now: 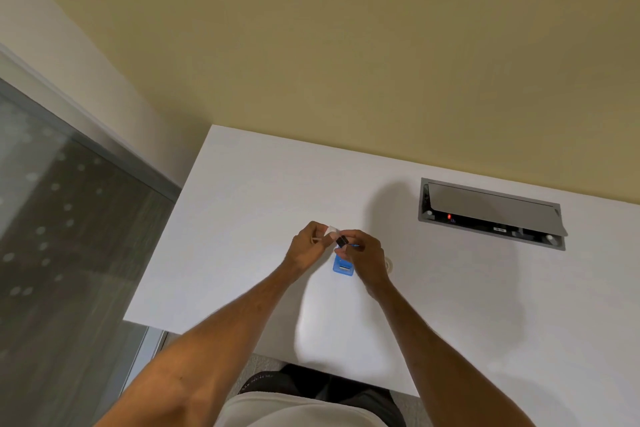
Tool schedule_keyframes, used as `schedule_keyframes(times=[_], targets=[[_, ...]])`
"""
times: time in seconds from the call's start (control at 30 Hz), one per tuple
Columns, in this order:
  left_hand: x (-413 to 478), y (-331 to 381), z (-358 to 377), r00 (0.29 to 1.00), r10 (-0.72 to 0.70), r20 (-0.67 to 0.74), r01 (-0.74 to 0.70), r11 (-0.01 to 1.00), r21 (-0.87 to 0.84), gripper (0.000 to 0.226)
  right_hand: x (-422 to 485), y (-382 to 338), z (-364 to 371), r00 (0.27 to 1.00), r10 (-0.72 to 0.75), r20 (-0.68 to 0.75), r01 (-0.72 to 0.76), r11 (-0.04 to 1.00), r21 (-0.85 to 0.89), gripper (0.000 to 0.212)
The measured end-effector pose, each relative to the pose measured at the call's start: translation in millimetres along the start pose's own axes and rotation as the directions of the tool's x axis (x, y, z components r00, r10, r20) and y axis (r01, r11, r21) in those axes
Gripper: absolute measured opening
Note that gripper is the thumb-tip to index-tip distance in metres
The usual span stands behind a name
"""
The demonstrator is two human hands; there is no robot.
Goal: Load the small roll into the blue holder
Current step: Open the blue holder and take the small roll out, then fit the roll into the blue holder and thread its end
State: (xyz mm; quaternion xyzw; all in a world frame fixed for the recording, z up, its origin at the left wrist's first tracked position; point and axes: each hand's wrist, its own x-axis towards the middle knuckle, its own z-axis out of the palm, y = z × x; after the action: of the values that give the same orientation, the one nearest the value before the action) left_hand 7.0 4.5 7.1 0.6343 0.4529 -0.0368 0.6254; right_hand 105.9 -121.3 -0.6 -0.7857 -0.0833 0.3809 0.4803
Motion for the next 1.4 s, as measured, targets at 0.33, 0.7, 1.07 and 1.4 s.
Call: schedule_keyframes(times=[0.33,0.7,1.07,1.4], targets=[[26,-20,-13,0.986,0.131,-0.104,-0.035,0.77,0.637,0.05,18,9,-7,0.997,0.072,-0.019,-0.074,0.987,-0.141,0.025],[40,-25,-8,0.989,0.068,-0.133,0.041,0.734,0.678,0.05,39,11,-10,0.999,0.027,0.017,-0.023,0.977,-0.212,0.027],[28,-21,0,0.981,0.14,-0.131,-0.024,0.768,0.64,0.051,34,11,-18,1.0,-0.023,0.014,0.026,0.968,-0.251,0.03],[17,0,25,0.952,0.299,0.07,-0.294,0.818,0.495,0.048,21,13,-32,0.993,-0.116,-0.03,0.107,0.972,-0.209,0.018]])
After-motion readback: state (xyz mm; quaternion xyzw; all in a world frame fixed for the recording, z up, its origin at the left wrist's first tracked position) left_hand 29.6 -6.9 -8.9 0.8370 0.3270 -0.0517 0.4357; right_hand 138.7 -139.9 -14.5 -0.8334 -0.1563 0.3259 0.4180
